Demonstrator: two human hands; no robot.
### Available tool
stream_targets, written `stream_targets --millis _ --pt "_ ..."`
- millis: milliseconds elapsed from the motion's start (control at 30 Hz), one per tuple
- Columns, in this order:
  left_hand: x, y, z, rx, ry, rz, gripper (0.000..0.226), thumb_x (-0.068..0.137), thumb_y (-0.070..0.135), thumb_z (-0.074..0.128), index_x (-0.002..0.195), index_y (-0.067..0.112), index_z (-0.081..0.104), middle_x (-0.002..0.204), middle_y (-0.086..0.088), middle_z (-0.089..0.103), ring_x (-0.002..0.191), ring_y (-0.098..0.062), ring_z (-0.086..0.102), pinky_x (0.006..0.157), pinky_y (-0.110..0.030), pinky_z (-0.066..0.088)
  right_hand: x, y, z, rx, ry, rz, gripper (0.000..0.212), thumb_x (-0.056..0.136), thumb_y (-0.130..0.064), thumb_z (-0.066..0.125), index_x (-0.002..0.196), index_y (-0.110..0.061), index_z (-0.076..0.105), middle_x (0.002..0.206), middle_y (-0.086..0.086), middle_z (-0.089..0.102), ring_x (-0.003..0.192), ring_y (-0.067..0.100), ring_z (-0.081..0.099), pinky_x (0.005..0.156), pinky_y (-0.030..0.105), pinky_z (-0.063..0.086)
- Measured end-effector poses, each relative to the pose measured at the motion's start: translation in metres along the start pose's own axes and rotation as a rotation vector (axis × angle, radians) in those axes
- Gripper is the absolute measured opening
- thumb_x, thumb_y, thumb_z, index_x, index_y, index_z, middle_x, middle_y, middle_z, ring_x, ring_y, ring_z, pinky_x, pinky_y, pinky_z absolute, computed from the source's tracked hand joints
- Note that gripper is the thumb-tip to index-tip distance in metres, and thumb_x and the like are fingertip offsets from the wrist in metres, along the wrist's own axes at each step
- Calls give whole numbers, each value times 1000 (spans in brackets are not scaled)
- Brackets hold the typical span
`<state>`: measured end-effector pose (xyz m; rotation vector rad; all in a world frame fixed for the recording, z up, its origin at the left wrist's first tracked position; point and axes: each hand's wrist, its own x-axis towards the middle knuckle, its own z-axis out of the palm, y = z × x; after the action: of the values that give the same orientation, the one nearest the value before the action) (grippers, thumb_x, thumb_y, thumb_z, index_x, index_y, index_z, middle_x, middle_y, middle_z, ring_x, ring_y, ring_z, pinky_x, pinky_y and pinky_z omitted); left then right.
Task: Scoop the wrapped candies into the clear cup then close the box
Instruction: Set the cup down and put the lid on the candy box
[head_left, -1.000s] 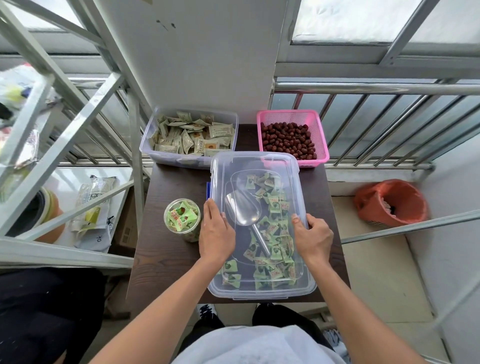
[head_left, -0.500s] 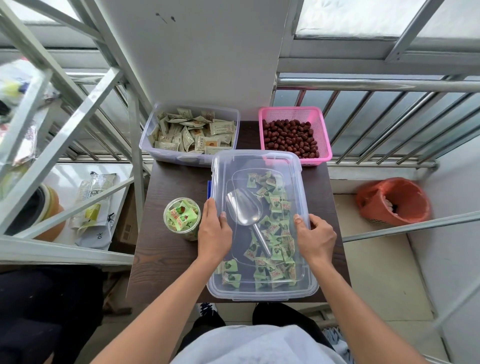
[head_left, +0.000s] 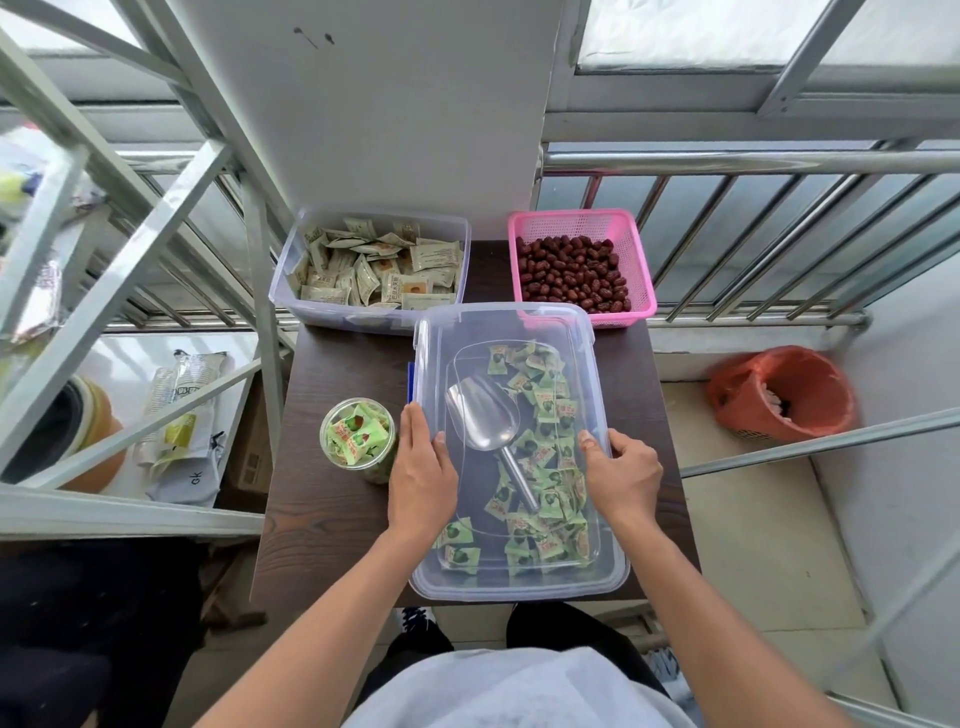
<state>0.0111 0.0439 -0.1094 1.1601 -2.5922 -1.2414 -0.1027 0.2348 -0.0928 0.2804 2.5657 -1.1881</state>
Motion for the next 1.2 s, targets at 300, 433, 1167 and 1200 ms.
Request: stream_targets --millis 300,433,1167,1200 --pt "-5 -1 -7 -61 42 -39 61 108 32 43 160 8 23 165 -8 25 153 -19 20 119 -21 12 7 6 3 141 -3 144 38 85 -36 76 110 -10 65 97 2 65 90 22 62 78 35 51" --pt "-10 3 -6 -112 83 -150 67 105 43 45 159 8 25 163 -7 31 151 -20 26 119 -26 17 20 6 -3 230 -125 314 74 81 -37 79 141 -10 45 136 10 50 124 30 51 104 42 42" --pt "10 -10 -16 -323 -99 -479 136 56 103 45 150 5 43 147 -20 51 134 -37 50 112 -51 40 20 -2 -18 109 -157 158 68 75 -36 85 129 -8 53 116 7 61 104 24 59 96 43 51" --pt "8 -10 -16 -323 -65 -478 130 59 101 48 148 7 45 145 -18 54 131 -35 53 110 -51 42 19 -3 -17 93 -145 135 64 76 -36 84 127 -10 56 115 6 65 103 24 62 96 45 52"
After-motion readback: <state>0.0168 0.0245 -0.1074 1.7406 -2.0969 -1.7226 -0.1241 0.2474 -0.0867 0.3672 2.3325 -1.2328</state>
